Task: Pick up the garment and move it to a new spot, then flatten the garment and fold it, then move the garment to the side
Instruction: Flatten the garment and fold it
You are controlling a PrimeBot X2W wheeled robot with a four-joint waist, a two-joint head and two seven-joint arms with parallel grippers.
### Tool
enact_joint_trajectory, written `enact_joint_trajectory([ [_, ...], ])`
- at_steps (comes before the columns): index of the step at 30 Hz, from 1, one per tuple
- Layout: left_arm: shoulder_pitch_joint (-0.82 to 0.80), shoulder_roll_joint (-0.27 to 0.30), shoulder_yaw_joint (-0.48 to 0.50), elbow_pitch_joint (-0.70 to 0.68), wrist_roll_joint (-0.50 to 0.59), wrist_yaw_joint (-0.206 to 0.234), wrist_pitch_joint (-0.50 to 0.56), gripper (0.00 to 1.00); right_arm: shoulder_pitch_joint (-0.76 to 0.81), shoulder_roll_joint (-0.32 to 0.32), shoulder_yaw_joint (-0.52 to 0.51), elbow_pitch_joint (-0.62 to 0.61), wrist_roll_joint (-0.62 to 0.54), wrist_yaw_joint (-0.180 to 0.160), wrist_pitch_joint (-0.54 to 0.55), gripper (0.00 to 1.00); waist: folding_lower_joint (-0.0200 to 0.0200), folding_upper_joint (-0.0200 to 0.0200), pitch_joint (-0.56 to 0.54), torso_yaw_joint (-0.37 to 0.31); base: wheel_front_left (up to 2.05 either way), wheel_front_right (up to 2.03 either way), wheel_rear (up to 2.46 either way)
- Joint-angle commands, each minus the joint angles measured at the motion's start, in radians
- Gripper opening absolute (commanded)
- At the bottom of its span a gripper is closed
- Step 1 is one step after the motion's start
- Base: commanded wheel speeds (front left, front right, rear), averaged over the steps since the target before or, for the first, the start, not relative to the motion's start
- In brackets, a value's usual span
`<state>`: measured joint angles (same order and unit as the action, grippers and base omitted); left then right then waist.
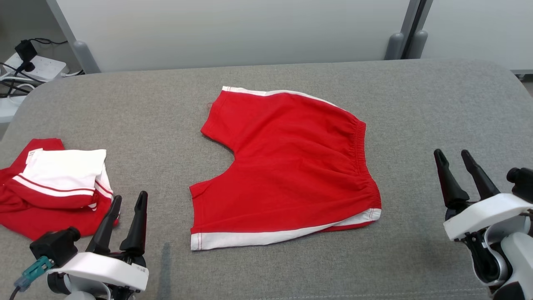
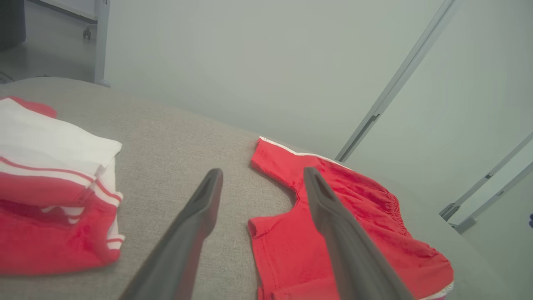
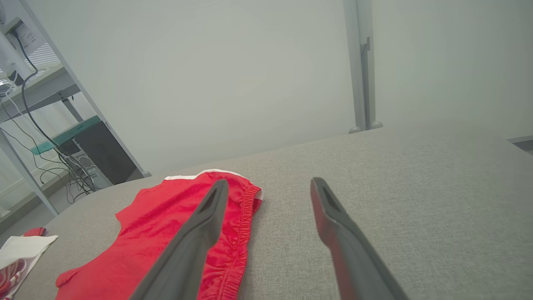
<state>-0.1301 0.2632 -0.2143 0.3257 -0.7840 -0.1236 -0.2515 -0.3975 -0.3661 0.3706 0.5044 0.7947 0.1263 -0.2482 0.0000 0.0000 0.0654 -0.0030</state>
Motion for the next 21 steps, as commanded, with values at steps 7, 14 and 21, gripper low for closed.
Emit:
enact_joint_trajectory([
  [7,0.022,-0.008,0.083,-0.020,0.107,-0.007,-0.010,1.00,0.105,0.045,-0.067,-0.060,-0.116,0.004,-0.013,1.00,0.0000,0.0000,-0.039,-0.002,0.00,0.00,0.00],
  [14,0.063,-0.031,0.127,-0.029,0.172,-0.007,-0.010,1.00,0.170,0.078,-0.097,-0.081,-0.189,0.004,-0.013,1.00,0.0000,0.0000,-0.057,0.002,0.00,0.00,0.00],
  [21,0.100,-0.060,0.171,-0.052,0.233,-0.007,-0.010,1.00,0.210,0.100,-0.113,-0.097,-0.257,0.004,-0.013,1.00,0.0000,0.0000,-0.065,0.010,0.00,0.00,0.00],
])
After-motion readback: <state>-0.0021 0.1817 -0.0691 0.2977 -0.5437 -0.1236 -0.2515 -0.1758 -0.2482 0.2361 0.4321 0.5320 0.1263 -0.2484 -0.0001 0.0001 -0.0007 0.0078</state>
